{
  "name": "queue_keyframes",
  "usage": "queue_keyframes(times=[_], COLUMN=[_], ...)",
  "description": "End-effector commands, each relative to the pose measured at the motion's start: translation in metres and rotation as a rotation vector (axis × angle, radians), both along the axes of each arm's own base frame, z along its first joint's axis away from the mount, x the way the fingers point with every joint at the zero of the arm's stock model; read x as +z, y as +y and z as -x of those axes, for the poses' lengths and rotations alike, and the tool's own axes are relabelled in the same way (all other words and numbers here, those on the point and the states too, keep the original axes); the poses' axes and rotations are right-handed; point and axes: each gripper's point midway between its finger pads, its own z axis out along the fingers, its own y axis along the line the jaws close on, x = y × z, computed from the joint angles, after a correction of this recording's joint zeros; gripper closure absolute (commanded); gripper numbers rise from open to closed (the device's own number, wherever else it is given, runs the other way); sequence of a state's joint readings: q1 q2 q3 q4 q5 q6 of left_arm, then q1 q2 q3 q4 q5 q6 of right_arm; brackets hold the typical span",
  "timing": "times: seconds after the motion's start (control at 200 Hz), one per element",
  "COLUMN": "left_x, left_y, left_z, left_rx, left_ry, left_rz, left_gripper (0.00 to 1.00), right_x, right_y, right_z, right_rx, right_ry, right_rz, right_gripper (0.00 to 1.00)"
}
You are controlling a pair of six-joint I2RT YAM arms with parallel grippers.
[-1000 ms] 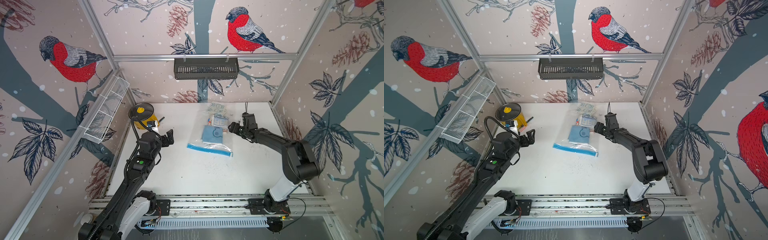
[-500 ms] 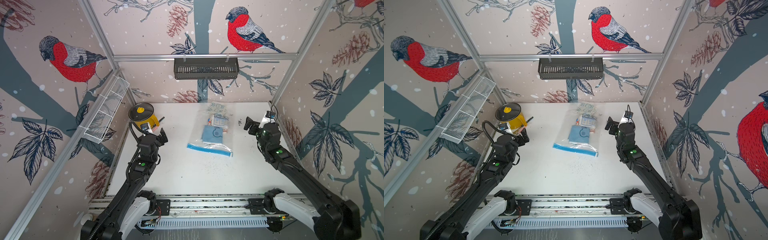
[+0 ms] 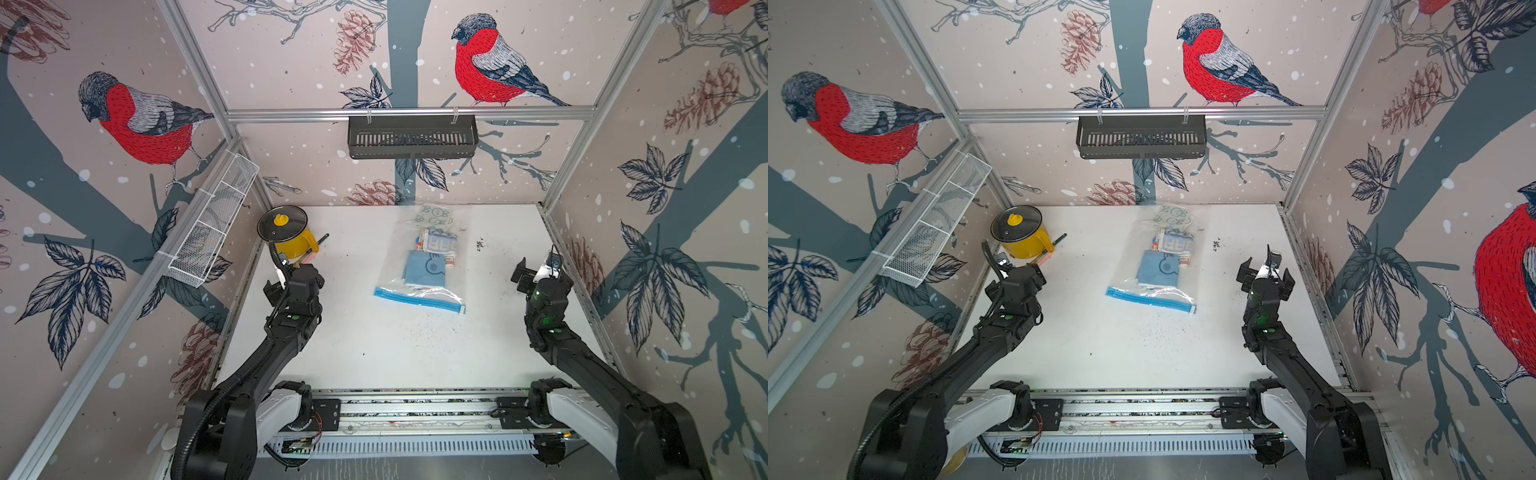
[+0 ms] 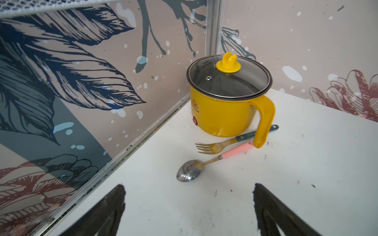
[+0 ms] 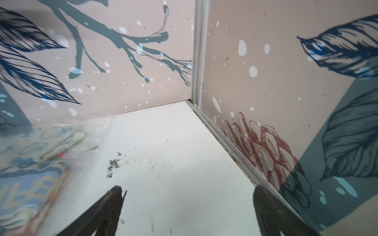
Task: Place the folded towel into the vacuum bag
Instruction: Reset both arms
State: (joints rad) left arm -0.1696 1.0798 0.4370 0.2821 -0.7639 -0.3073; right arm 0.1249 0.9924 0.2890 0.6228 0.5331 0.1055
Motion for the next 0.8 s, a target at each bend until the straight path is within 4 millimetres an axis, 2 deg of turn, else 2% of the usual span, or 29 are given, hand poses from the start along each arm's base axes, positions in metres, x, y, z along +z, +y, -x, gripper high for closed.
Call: queue_keyframes(times=[0.0, 0.14, 0.3, 0.395, 0.41, 0.515, 0.575, 0.655, 0.795], left_x=[0.006, -0.01, -0.018, -0.022, -0.022, -0.022, -0.021, -0.025, -0.029], left_y=[0.007, 0.002, -0.017, -0.022, -0.023, -0.032, -0.044, -0.061, -0.058], left_z=[-0.002, -0.011, -0.027, -0.036, -0.037, -0.051, -0.057, -0.057, -0.062], left_rx=[0.049, 0.002, -0.12, -0.153, -0.158, -0.222, -0.318, -0.43, -0.442], left_ry=[-0.103, -0.077, -0.096, -0.106, -0.107, -0.076, -0.081, -0.107, -0.098], left_rz=[-0.008, -0.024, -0.008, -0.021, -0.026, -0.081, -0.123, -0.147, -0.127], left_gripper=[0.03, 0.03, 0.03, 0.03, 0.03, 0.02, 0.02, 0.02, 0.03], right_x=[0.001, -0.009, -0.015, -0.027, -0.034, -0.041, -0.044, -0.041, -0.029], right_y=[-0.021, -0.015, -0.01, -0.002, -0.001, 0.014, 0.019, 0.024, 0.042], right_z=[0.007, 0.007, 0.002, -0.01, -0.013, -0.026, -0.03, -0.025, -0.011], right_rx=[-0.106, -0.046, 0.0, 0.052, 0.059, 0.117, 0.15, 0.192, 0.338], right_ry=[-0.062, -0.092, -0.11, -0.052, -0.03, 0.028, 0.047, 0.025, -0.101], right_rz=[-0.001, 0.019, 0.029, 0.056, 0.062, 0.1, 0.107, 0.098, 0.006], right_gripper=[0.0, 0.01, 0.01, 0.0, 0.0, 0.0, 0.0, 0.0, 0.0])
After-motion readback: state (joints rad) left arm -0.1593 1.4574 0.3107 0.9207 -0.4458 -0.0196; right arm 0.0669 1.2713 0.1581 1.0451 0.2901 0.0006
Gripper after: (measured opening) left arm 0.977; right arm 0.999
